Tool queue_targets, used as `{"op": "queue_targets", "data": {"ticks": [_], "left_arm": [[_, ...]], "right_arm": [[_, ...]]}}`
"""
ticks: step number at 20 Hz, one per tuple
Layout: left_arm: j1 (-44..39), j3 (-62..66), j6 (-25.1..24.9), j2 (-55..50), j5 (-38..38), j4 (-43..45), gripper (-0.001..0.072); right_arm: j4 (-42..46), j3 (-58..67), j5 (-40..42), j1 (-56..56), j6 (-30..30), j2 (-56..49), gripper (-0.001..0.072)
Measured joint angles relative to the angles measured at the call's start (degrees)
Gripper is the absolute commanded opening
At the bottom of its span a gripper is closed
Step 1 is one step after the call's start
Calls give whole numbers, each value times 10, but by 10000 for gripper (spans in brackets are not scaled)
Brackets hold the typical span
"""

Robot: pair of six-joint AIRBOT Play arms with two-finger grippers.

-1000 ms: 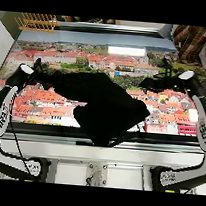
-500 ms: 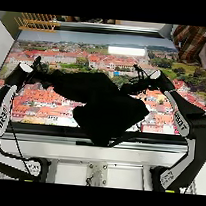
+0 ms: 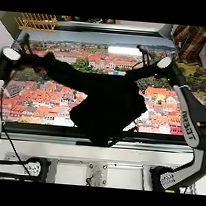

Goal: Fold the clothes and pants, and hang the long-sleeved shirts on hangers.

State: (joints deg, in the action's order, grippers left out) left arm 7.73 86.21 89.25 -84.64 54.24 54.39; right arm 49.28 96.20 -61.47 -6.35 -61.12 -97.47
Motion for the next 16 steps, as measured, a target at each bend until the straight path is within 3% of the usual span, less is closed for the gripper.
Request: {"op": "queue_targets", "data": {"ticks": [4, 10, 16], "left_arm": [[0, 112, 0, 109, 0, -2, 10], [0, 223, 0, 259, -4, -2, 10], [0, 231, 0, 334, -15, 0, 9]], "right_arm": [[16, 35, -1, 4, 0, 143, 16], [29, 44, -26, -8, -61, 327, 16], [115, 28, -67, -84, -186, 416, 16]]}}
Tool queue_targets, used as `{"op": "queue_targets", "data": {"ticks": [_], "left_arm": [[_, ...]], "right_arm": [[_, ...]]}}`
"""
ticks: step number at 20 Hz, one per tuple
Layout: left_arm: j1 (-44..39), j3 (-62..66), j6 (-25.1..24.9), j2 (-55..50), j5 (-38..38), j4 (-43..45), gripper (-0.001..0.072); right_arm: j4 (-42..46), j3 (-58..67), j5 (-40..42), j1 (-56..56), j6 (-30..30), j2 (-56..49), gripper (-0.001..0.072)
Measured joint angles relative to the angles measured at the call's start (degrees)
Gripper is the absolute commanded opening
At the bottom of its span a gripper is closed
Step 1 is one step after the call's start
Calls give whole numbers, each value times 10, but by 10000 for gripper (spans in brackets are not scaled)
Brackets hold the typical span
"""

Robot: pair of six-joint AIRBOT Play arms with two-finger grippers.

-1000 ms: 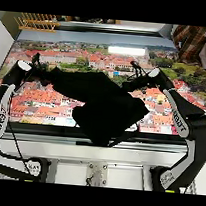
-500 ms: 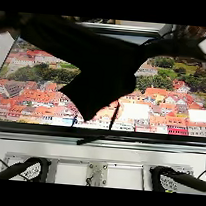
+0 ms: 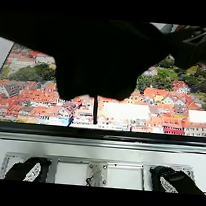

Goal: Fold the clothes and pants, and hang the long-sleeved shirts on hangers.

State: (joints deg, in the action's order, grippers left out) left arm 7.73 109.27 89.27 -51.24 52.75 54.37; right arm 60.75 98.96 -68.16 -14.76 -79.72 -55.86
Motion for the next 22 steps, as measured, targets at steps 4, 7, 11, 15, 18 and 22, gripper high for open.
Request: {"op": "queue_targets", "data": {"ticks": [4, 7, 11, 15, 18, 22], "left_arm": [[0, -69, 0, -12, -27, 0, 10], [-1, -118, 2, -76, -42, -3, 9], [-27, -143, 1, -218, -75, -4, 220], [-63, -90, 1, -362, -84, 1, 720], [-57, -31, 1, -416, -49, 2, 720], [-11, -14, 1, -411, 53, 19, 720]], "right_arm": [[83, -51, -20, -77, -112, 5, 16], [156, -96, -21, -103, -176, -26, 17], [231, -119, 19, -88, -241, -118, 57], [236, -118, 135, -38, -269, -214, 647], [204, -108, 196, 17, -275, -234, 647], [182, -107, 181, 80, -240, -202, 647]]}}
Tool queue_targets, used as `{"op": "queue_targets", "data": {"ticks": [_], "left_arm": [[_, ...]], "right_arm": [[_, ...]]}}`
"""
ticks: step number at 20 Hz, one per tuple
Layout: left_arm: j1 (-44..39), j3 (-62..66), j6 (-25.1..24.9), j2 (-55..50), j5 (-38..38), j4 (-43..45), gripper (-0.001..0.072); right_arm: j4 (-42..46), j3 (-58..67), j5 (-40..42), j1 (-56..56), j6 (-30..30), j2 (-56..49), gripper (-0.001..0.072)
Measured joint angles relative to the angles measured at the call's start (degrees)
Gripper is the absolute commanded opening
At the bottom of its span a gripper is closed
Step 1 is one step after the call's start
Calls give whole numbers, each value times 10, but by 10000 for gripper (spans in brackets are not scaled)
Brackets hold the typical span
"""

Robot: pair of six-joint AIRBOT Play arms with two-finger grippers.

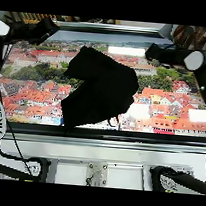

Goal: Fold the clothes and pants, and hang the long-sleeved shirts on hangers.

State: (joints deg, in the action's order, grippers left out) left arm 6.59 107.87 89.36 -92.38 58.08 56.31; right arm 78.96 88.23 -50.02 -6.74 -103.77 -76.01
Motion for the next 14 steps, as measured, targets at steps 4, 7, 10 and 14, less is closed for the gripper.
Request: {"op": "queue_targets", "data": {"ticks": [4, 7, 10, 14], "left_arm": [[30, -137, -2, 84, 79, 59, 720], [28, -324, -6, 168, 108, 79, 720], [7, -515, -12, 238, 95, 91, 720], [-42, -697, -14, 287, 43, 93, 720]], "right_arm": [[-6, -43, -49, 23, 51, 60, 647], [-7, -100, -69, 28, 68, 103, 647], [-11, -149, -77, 30, 74, 126, 647], [-31, -191, -82, 30, 78, 138, 647]]}}
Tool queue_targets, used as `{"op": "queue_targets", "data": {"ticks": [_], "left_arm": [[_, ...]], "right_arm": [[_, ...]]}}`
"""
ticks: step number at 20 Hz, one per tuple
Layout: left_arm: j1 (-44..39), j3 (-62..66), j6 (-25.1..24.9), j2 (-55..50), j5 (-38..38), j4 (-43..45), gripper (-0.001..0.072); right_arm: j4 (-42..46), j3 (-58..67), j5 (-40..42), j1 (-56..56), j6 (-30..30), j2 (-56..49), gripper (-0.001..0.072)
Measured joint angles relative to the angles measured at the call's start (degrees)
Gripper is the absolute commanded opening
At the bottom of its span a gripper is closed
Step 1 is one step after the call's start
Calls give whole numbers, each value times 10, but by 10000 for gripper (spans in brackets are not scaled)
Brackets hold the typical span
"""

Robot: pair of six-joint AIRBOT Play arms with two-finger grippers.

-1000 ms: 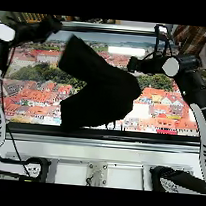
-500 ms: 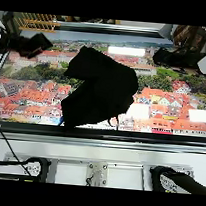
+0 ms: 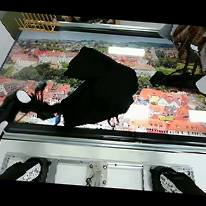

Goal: Fold the clothes and pants, and hang the long-sleeved shirts on hangers.

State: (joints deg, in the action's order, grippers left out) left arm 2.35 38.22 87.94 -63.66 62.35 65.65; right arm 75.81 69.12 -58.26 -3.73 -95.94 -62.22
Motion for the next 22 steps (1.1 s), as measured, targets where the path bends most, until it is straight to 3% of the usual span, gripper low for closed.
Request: {"op": "queue_targets", "data": {"ticks": [6, 7, 8, 9, 10, 11, 17, 19, 22], "left_arm": [[-49, -81, 0, -25, -48, -45, 720], [-52, -79, 0, -34, -54, -57, 651], [-54, -73, 0, -45, -63, -70, 518], [-56, -65, 0, -54, -70, -72, 367], [-57, -55, 0, -63, -81, -71, 133], [-57, -43, 0, -70, -89, -72, 10], [-59, 20, 3, -82, -80, -84, 10], [-59, 30, 2, -83, -75, -85, 10], [-59, 37, 1, -84, -64, -84, 9]], "right_arm": [[-12, -16, -2, 0, 2, 4, 647], [-13, -18, -3, 0, 2, 4, 647], [-13, -19, -3, 0, 2, 4, 647], [-13, -23, -2, 0, 2, 4, 647], [-13, -28, -3, 1, 2, 3, 647], [-13, -36, -2, 1, 2, 2, 647], [-51, -123, 20, 2, -11, -61, 649], [-112, -146, 55, 2, -7, -107, 649], [-265, -162, 106, 1, 59, -183, 650]]}}
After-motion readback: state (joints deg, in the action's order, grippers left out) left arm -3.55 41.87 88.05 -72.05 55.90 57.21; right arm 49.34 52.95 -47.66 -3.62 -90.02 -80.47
